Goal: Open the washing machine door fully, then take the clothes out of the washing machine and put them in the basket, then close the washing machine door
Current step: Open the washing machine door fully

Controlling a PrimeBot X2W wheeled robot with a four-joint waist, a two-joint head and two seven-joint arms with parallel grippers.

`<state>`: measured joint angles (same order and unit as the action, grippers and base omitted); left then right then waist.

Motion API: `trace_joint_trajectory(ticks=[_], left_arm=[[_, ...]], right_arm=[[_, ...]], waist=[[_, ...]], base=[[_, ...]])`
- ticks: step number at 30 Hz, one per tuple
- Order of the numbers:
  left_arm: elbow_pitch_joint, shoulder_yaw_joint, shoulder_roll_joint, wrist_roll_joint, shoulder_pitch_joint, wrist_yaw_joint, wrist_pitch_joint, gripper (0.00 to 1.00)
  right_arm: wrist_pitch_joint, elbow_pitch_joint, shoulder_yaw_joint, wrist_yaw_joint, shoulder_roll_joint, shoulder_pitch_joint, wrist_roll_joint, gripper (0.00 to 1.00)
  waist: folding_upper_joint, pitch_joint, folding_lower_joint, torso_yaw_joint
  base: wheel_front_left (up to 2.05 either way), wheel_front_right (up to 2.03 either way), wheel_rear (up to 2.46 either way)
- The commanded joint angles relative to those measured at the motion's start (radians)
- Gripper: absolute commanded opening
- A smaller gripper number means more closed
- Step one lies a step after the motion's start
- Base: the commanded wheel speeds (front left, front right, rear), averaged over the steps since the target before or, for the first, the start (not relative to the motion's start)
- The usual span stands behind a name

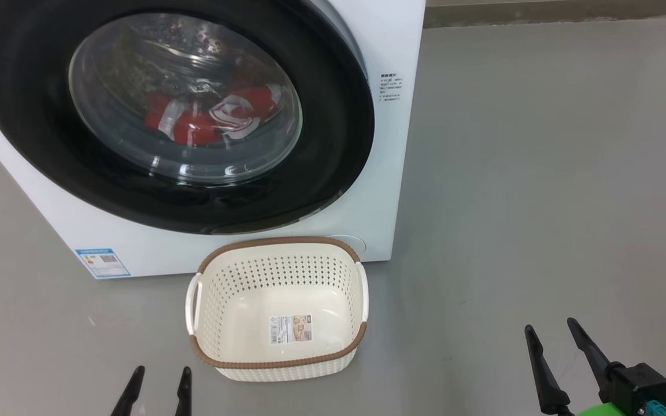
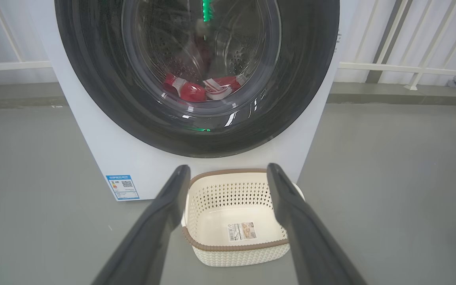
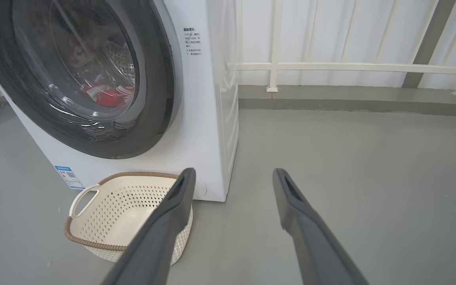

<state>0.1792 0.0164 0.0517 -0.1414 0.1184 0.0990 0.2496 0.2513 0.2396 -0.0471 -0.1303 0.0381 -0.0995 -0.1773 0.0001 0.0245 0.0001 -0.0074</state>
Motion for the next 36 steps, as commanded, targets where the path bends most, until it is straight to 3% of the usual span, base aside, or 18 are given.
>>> trace_joint_trajectory(ticks=[1,2,3,4,5,7,17,28,36], left_arm=[[-0.028,0.036,0.001,0.005,-0.032,0.009,0.012,1.0],[-0.029,0.035,0.001,0.007,-0.032,0.01,0.012,1.0],[-0.031,0.035,0.0,0.008,-0.033,0.011,0.012,1.0],[-0.031,0.035,0.0,0.008,-0.033,0.011,0.012,1.0],[-0.032,0.036,0.0,0.008,-0.034,0.012,0.012,1.0],[-0.035,0.036,0.0,0.009,-0.035,0.013,0.012,1.0],[-0.049,0.026,-0.001,0.006,-0.047,0.018,0.012,1.0],[-0.068,-0.003,-0.001,0.007,-0.097,0.023,0.012,1.0],[-0.065,-0.019,-0.001,-0.005,-0.139,0.027,0.012,1.0]], right_arm=[[0.01,-0.029,0.024,0.0,0.012,0.015,-0.01,1.0],[0.01,-0.03,0.026,0.0,0.012,0.016,-0.016,1.0],[0.01,-0.031,0.03,0.0,0.012,0.018,-0.023,0.82],[0.01,-0.031,0.03,0.0,0.012,0.018,-0.023,0.82],[0.01,-0.033,0.034,0.0,0.012,0.02,-0.029,0.45],[0.01,-0.037,0.042,0.0,0.012,0.026,-0.04,0.0],[0.01,-0.056,0.067,0.0,0.012,0.117,-0.193,0.0],[0.01,-0.029,0.038,0.0,0.012,0.371,-0.288,0.0],[0.01,0.056,0.027,0.0,0.028,0.551,-0.366,0.0]], waist=[[-0.0001,-0.001,-0.0001,0.001],[-0.0001,-0.002,-0.0001,0.002],[-0.0001,-0.002,-0.0001,0.002],[-0.0001,-0.002,-0.0001,0.002],[-0.0001,-0.002,-0.0001,0.003],[-0.0001,-0.002,-0.0001,0.004],[-0.0001,0.008,-0.0001,0.012],[-0.0001,0.061,-0.0001,0.062],[-0.0001,0.109,-0.0001,0.112]], base=[[0.0,0.0,0.0],[0.0,0.0,0.0],[0.0,0.0,0.0],[0.0,0.0,0.0],[0.0,0.0,0.0],[0.0,0.0,0.0],[0.0,0.0,0.0],[0.0,0.0,0.0],[0.0,0.0,0.0]])
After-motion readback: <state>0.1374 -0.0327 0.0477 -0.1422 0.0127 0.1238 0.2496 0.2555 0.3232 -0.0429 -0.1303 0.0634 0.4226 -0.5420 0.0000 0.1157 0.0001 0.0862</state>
